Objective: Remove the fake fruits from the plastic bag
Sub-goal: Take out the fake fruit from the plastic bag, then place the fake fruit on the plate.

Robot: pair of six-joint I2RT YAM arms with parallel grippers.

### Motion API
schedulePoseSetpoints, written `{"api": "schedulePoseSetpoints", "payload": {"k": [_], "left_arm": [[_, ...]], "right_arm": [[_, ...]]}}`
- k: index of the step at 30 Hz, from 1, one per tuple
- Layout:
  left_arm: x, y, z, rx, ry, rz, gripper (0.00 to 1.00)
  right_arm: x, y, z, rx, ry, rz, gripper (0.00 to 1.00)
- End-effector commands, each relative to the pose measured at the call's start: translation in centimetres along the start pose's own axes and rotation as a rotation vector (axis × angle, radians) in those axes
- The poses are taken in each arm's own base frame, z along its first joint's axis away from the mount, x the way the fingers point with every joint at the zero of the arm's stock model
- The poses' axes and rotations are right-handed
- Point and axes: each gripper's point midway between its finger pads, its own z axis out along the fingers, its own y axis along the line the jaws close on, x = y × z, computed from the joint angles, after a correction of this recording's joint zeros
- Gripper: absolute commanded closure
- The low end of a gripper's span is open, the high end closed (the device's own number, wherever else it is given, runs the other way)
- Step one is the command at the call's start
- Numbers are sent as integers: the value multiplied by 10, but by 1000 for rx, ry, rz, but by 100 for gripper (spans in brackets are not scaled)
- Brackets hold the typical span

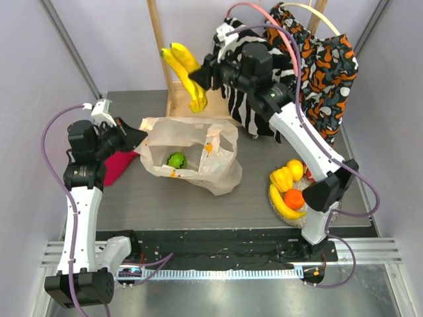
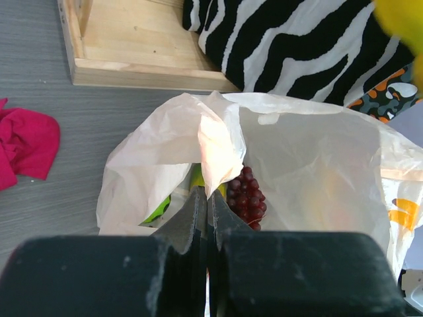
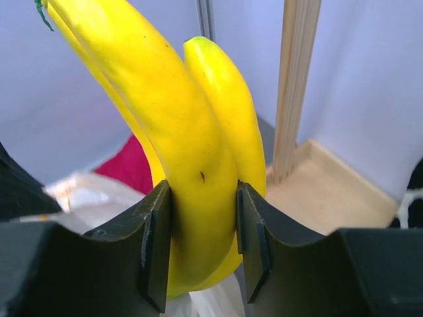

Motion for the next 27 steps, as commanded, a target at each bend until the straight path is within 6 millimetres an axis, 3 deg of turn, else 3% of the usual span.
{"api": "schedulePoseSetpoints", "payload": {"k": [1, 2, 4, 5, 6, 7, 8, 9, 12, 14, 15, 16, 17, 23, 25, 27], "left_arm": [[-12, -11, -5, 30, -61, 34, 100], [-11, -10, -6, 23, -64, 36, 100], [-8, -8, -7, 17, -65, 36, 100], [-7, -7, -7, 14, -66, 35, 100], [-6, -7, -8, 13, -64, 34, 100], [-6, -6, -7, 13, -66, 34, 100], [-3, -4, -6, 7, -60, 28, 100], [-4, -4, -6, 6, -65, 31, 100], [-2, 1, -4, -8, -68, 34, 100], [-4, 3, -3, -14, -75, 34, 100], [-4, 4, -3, -18, -77, 35, 100], [-4, 4, -2, -16, -78, 35, 100], [-5, 3, -2, -14, -79, 35, 100], [-5, 5, 5, -2, -67, 30, 100], [-6, 5, 6, 2, -64, 28, 100], [-8, 4, 6, 5, -72, 33, 100]], "right_arm": [[-113, 22, -22, -43, -282, -104, 88], [-135, 25, -37, -34, -313, -162, 88], [-138, 23, -67, -4, -261, -273, 88], [-115, 10, -75, 32, -170, -278, 89], [-108, 2, -87, 73, -133, -290, 89], [-119, 5, -123, 104, -140, -317, 91], [-76, -15, -133, 147, 10, -342, 91], [-64, -19, -151, 181, 60, -370, 92], [3, -26, -224, 249, 294, -478, 92], [59, -34, -272, 330, 457, -495, 96], [75, -56, -299, 474, 545, -501, 98], [114, -61, -315, 483, 653, -491, 99], [125, -58, -339, 516, 686, -483, 99], [213, -54, -410, 634, 954, -372, 99], [224, -59, -432, 776, 982, -322, 99], [222, -61, -446, 860, 964, -293, 99]]}}
